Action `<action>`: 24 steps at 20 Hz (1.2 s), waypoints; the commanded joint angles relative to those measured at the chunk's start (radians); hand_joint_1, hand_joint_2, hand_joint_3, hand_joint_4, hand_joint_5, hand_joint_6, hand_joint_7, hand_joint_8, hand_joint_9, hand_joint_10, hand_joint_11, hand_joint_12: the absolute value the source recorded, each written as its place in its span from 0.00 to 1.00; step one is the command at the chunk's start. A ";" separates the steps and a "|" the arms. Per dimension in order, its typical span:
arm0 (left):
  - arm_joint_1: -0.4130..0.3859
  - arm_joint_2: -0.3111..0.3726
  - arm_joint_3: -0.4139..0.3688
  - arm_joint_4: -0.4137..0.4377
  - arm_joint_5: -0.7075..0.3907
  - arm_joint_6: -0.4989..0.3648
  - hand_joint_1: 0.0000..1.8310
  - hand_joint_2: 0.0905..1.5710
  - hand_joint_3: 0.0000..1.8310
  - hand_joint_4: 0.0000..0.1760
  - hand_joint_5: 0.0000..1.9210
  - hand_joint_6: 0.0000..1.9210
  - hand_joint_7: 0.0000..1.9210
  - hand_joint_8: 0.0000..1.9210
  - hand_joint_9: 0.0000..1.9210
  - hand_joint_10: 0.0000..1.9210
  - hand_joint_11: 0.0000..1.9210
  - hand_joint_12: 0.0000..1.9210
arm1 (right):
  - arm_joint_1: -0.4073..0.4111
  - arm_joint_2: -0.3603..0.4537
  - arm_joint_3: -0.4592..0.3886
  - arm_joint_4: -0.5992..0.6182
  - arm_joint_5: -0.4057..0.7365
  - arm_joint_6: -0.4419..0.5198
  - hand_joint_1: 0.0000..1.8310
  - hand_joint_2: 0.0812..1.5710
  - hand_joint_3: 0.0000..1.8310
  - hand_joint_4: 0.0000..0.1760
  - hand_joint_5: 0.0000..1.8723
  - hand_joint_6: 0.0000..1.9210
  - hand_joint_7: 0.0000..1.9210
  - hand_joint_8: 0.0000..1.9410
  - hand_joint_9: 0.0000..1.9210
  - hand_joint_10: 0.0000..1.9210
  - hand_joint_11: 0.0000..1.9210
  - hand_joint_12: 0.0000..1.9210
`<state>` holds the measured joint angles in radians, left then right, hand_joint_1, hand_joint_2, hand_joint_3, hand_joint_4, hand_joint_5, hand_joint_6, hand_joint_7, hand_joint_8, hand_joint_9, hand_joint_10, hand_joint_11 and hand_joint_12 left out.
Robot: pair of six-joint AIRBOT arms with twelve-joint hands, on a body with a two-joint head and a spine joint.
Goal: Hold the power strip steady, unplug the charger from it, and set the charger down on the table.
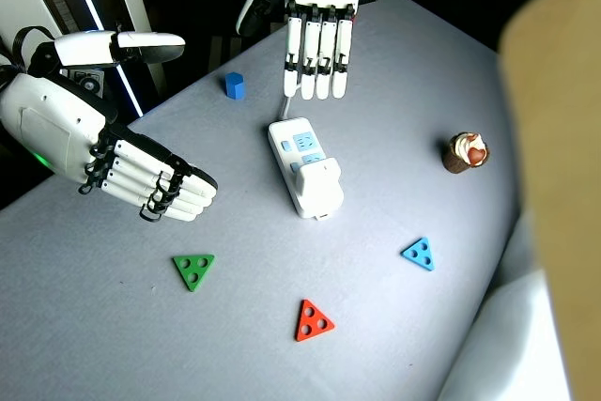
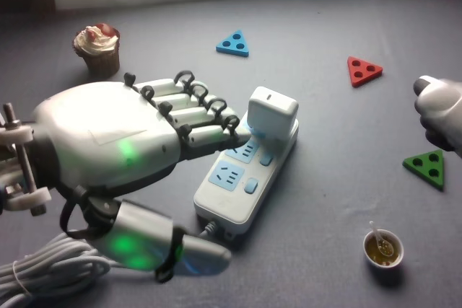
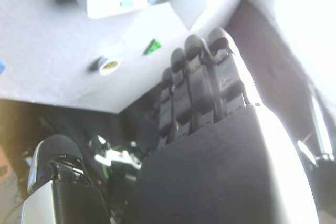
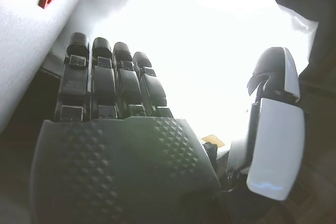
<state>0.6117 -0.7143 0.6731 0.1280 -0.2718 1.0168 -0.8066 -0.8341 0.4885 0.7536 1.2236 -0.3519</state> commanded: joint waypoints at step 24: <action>0.012 -0.286 0.191 -0.137 0.079 -0.003 0.00 0.59 0.00 0.00 0.08 0.00 0.07 0.00 0.06 0.00 0.03 0.04 | 0.072 -0.101 0.123 0.050 0.074 -0.016 0.60 0.60 0.00 0.00 0.07 0.00 0.07 0.00 0.08 0.00 0.05 0.15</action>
<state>0.6342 -1.0012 0.8658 -0.0082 -0.0971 1.0168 -0.7429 -0.9470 0.6151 0.8608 1.1984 -0.3748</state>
